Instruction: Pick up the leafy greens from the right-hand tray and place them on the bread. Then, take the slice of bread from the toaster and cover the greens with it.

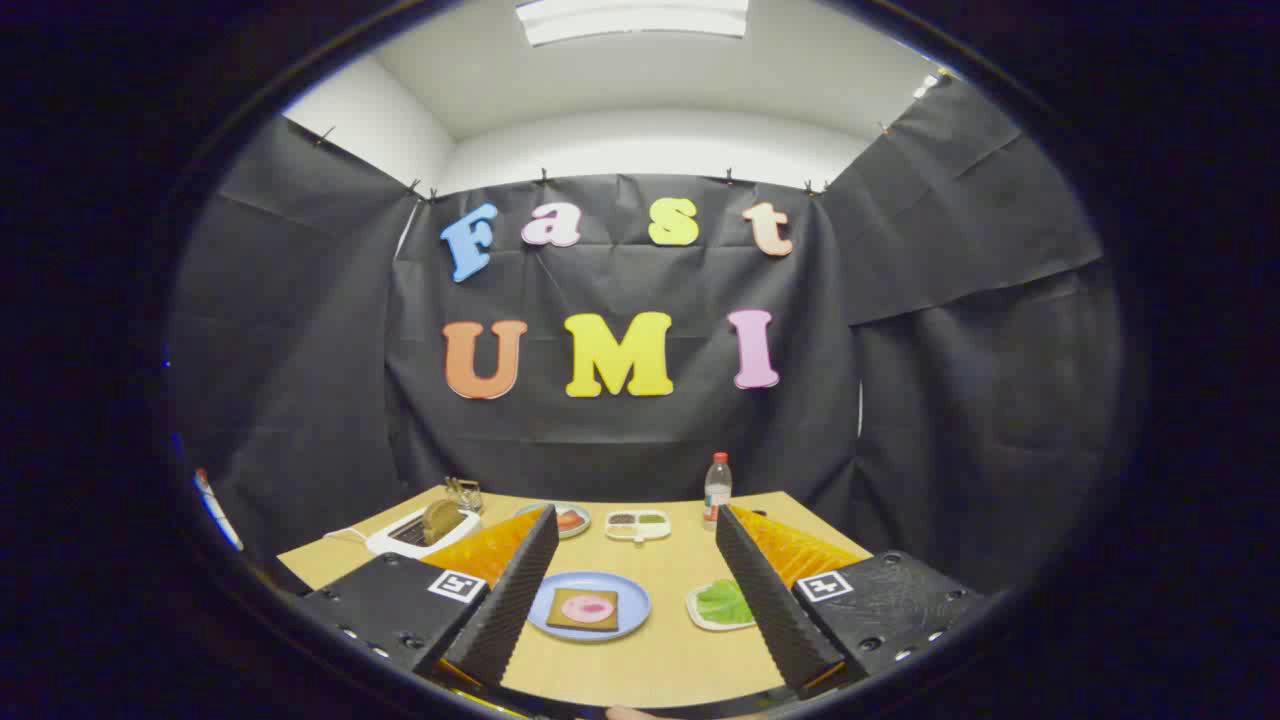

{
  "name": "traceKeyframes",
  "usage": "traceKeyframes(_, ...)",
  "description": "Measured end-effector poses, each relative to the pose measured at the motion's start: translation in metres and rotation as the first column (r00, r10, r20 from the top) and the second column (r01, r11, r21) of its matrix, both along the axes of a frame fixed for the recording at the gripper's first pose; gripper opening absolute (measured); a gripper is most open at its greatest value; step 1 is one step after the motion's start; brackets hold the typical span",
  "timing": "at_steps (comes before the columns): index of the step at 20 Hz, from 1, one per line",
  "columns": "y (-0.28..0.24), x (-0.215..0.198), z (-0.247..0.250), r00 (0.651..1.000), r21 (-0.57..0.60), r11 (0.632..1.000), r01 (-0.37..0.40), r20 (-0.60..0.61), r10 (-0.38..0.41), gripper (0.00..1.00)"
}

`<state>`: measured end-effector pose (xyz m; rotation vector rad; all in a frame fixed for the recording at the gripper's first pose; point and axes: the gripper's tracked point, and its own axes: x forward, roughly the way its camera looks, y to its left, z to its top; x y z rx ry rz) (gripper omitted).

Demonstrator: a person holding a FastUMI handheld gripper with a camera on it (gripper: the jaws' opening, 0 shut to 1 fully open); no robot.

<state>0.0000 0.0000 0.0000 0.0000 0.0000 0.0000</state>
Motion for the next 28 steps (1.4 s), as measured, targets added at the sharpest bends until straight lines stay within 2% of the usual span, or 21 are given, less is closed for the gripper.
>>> traceKeyframes(6, -0.005, -0.001, -0.002, 0.998, 0.007, 1.000, 0.018, -0.058, -0.018, 0.95)
traceKeyframes(11, -0.004, 0.002, -0.002, 0.999, 0.006, 1.000, 0.005, -0.053, -0.004, 0.95)
traceKeyframes(16, -0.008, 0.011, -0.008, 0.997, -0.005, 1.000, 0.023, -0.080, -0.023, 0.95)
traceKeyframes(22, -0.023, 0.040, -0.029, 0.988, -0.066, 0.996, 0.062, -0.137, -0.071, 0.95)
traceKeyframes(28, -0.037, 0.089, -0.067, 0.959, -0.138, 0.989, 0.060, -0.266, -0.096, 0.95)
